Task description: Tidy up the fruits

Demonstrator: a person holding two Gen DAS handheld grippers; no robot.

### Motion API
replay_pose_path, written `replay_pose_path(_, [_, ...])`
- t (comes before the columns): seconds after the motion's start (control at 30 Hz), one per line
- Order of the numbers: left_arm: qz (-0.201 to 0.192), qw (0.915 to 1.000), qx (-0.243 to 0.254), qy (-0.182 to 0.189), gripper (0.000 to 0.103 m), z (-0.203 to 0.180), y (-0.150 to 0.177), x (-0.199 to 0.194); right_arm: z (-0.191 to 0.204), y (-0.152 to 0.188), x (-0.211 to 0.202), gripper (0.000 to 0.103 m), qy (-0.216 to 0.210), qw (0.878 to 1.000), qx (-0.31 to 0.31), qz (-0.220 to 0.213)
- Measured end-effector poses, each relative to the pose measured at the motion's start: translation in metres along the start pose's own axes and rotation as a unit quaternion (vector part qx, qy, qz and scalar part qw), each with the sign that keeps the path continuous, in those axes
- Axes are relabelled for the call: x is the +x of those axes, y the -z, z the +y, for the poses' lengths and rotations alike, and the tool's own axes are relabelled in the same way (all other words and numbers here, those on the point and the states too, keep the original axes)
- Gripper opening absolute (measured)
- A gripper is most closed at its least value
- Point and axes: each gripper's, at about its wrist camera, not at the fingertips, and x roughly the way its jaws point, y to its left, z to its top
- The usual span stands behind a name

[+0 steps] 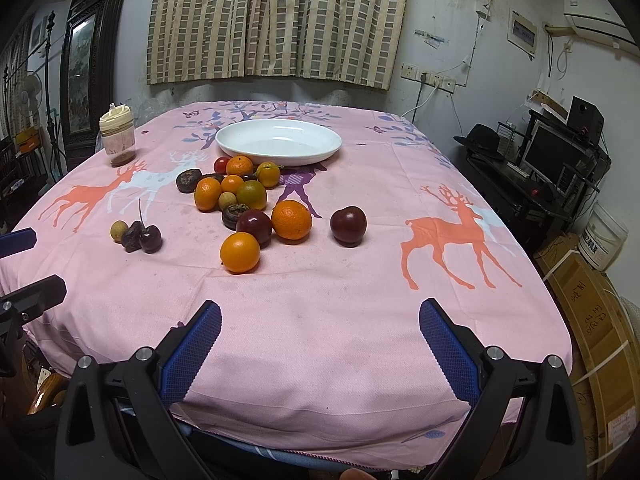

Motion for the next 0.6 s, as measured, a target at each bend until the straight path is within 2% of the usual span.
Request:
replay_pose_path(0.43, [0.010,0.9999,-0.011,-0.003,0.098,0.014,0.007,0.008,0.007,0.006,0.008,0.099,-0.007,1.000,0.000,0.009])
replay_pose_path(0.6, [0.012,0.9996,-0.021,-0.017,0.098,0.032,0.011,0.016,0.008,0.008,0.016,0.099,-0.032,0.999,0.005,0.010])
